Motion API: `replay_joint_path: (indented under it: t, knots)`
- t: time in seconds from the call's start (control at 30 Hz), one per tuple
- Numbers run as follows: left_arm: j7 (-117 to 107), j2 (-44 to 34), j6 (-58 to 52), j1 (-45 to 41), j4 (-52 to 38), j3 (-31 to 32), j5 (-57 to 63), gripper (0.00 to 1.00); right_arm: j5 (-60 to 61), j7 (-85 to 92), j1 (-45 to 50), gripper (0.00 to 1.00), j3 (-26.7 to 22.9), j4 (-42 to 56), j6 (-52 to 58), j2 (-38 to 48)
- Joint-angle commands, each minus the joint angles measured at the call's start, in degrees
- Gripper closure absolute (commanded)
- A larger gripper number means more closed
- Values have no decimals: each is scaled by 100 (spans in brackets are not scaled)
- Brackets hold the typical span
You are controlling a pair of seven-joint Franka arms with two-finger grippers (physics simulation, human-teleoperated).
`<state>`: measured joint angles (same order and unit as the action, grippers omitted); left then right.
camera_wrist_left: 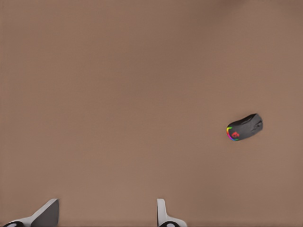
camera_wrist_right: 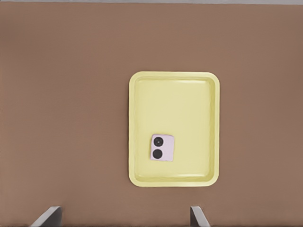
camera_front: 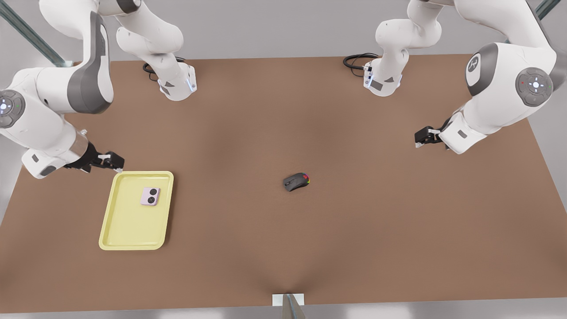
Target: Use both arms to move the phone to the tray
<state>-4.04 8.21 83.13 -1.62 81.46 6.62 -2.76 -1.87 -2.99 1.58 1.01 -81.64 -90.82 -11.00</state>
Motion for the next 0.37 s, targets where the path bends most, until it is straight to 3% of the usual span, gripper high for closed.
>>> replay_joint_path:
  t: [0.0, 0.07, 0.1, 0.17, 0.23, 0.33]
  knots:
    - [-27, 31, -313, 4, 11, -12, 12, 0, 187, -43, 88, 0, -22, 78, 328, -157]
    - [52, 1127, -1720, 22, 239, -82, -58, 0, 205, -61, 97, 0, -5, 78, 293, -342]
    - [52, 1464, -1695, 22, 178, -73, -137, 0, 213, -105, 88, 0, 145, 78, 284, -324]
    - [8, 1464, -1703, 22, -112, -73, -120, 0, 618, -659, 88, 0, 180, 87, 223, -350]
    - [26, 1543, -1703, 22, -1017, -64, -129, 0, 653, -588, 71, 0, 189, 78, 319, -368]
    - [8, 1508, -1747, 22, -1079, -64, -93, 0, 653, -597, 88, 0, 189, 78, 302, -377]
